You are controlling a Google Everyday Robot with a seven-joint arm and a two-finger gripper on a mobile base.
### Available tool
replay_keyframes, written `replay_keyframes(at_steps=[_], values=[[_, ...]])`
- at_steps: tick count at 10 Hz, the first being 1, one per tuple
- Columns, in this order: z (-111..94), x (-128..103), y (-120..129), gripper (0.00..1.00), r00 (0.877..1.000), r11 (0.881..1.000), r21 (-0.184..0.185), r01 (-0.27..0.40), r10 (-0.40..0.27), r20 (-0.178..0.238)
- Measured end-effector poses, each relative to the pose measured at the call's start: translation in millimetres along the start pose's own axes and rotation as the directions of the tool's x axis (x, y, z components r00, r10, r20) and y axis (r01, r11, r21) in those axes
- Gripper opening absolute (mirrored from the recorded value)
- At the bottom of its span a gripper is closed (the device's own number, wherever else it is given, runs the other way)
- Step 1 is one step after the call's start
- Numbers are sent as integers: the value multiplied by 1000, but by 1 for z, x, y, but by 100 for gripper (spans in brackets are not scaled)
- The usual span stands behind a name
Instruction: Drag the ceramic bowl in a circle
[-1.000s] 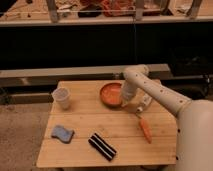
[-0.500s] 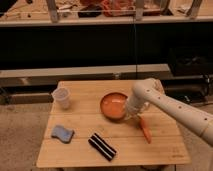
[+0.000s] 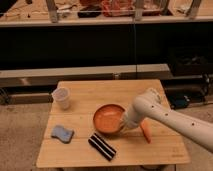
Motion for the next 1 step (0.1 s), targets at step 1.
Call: replay_keyframes(at_steps=[1], values=[[3, -14, -12, 1, 999, 999, -1, 51, -51, 7]])
